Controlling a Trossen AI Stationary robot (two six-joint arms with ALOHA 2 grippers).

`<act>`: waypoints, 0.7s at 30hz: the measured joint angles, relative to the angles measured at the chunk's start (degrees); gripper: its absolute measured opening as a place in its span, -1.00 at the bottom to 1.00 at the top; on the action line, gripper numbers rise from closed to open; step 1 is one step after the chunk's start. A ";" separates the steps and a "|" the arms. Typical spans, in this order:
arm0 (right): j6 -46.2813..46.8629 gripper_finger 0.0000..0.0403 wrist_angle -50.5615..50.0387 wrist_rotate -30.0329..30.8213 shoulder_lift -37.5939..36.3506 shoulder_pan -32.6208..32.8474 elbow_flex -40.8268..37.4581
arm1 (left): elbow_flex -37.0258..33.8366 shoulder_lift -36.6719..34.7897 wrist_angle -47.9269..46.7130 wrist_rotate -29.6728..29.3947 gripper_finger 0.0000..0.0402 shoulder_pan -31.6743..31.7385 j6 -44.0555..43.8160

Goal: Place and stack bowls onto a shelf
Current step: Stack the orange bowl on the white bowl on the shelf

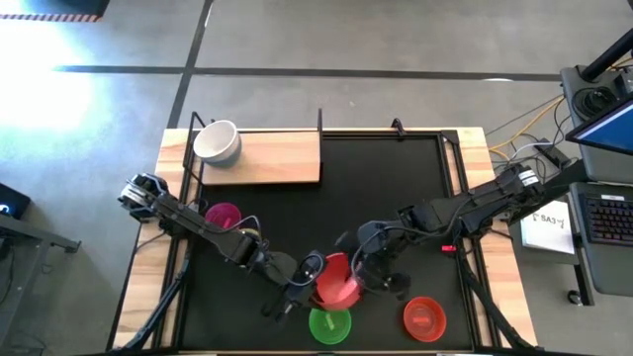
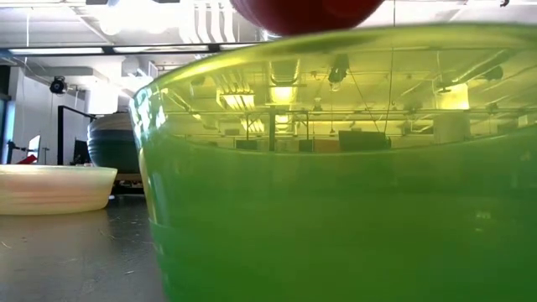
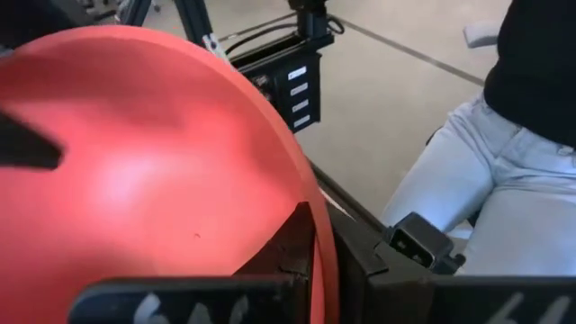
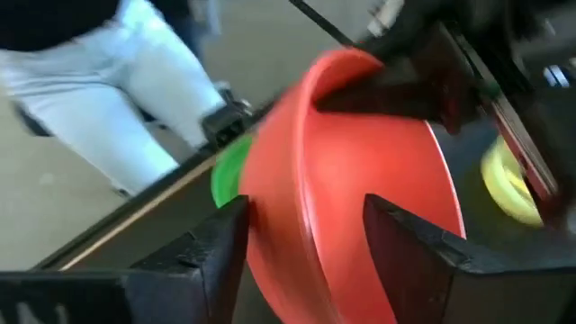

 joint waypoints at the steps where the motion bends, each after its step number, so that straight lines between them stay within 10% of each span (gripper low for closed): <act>1: 0.95 0.04 -0.37 1.64 -0.01 0.02 0.03 | -0.01 -0.11 -0.42 0.02 -1.00 0.07 -0.23; 21: 17.09 0.13 -27.99 5.23 -0.60 -3.93 12.39 | -0.01 -5.33 -12.29 3.70 -1.00 6.69 -2.78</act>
